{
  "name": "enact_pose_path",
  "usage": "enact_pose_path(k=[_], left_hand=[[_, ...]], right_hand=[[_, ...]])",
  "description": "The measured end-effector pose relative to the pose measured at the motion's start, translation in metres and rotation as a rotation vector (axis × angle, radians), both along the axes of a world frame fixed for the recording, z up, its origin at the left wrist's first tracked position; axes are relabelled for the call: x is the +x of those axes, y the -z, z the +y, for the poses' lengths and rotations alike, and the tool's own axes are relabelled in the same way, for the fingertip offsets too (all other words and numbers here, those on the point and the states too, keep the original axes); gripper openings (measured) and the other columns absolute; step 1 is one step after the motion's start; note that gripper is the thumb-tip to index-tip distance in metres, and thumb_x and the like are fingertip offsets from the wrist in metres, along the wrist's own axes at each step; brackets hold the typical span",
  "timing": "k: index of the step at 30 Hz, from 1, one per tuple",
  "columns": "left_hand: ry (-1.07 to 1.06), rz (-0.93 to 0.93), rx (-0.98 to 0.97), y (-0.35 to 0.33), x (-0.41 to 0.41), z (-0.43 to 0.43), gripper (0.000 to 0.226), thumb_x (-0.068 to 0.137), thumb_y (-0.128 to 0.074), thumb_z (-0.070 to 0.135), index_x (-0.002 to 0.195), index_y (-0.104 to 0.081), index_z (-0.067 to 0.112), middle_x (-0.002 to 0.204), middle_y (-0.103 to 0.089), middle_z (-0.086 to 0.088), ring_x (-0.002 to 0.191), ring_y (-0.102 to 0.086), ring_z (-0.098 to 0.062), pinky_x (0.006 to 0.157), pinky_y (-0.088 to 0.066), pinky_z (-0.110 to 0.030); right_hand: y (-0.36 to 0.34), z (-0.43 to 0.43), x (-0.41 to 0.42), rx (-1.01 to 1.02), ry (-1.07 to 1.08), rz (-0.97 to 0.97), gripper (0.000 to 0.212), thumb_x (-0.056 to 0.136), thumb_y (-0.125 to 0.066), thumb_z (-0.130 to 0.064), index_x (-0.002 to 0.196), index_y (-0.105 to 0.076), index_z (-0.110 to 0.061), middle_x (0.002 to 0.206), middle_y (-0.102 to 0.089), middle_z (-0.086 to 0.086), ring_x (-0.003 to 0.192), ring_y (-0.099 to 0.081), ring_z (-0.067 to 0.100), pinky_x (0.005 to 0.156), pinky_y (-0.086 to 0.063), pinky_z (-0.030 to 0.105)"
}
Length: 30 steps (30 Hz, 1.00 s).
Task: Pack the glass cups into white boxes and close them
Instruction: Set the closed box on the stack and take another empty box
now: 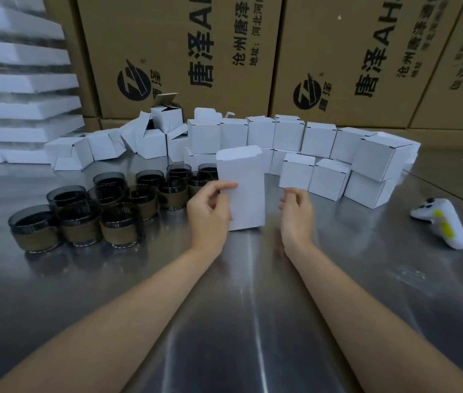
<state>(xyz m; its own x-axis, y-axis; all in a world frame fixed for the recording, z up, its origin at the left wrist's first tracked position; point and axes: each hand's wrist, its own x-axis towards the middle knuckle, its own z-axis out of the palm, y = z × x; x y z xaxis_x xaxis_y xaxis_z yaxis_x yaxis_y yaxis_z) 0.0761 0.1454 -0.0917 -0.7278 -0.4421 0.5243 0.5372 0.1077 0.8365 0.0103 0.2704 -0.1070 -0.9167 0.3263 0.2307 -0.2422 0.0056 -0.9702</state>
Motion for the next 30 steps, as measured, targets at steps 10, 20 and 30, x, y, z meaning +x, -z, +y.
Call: enact_pose_path(k=[10,20,30], left_hand=[[0.054,-0.185,-0.041,0.007,-0.015,-0.008,0.033,0.097,-0.044,0.003,0.088,-0.067,0.025,0.134,-0.039,0.008,0.129,-0.045,-0.017,0.11,-0.037,-0.039],[-0.009,-0.31,0.114,0.006,-0.019,-0.012,0.024,0.101,-0.038,0.02,0.104,-0.062,0.024,0.124,-0.046,0.001,0.115,-0.054,-0.017,0.108,-0.039,-0.044],[0.185,-0.319,0.031,0.008,-0.017,-0.011,0.039,0.098,-0.054,0.032,0.133,-0.041,0.023,0.111,-0.048,0.027,0.089,-0.045,0.031,0.073,-0.034,0.007]], right_hand=[[-0.003,-0.012,0.001,0.127,-0.112,0.17,0.022,0.099,-0.042,-0.017,0.099,-0.061,-0.027,0.095,-0.066,-0.011,0.09,-0.058,0.005,0.079,-0.042,0.011],[-0.003,-0.01,0.006,0.242,-0.123,0.127,0.026,0.093,-0.055,-0.021,0.118,-0.057,-0.028,0.121,-0.052,-0.011,0.106,-0.048,-0.001,0.078,-0.032,0.0],[-0.006,-0.02,0.018,0.425,-0.115,0.146,0.026,0.085,-0.064,-0.05,0.095,-0.05,-0.03,0.065,-0.046,-0.01,0.061,-0.048,0.007,0.061,-0.04,0.029]])
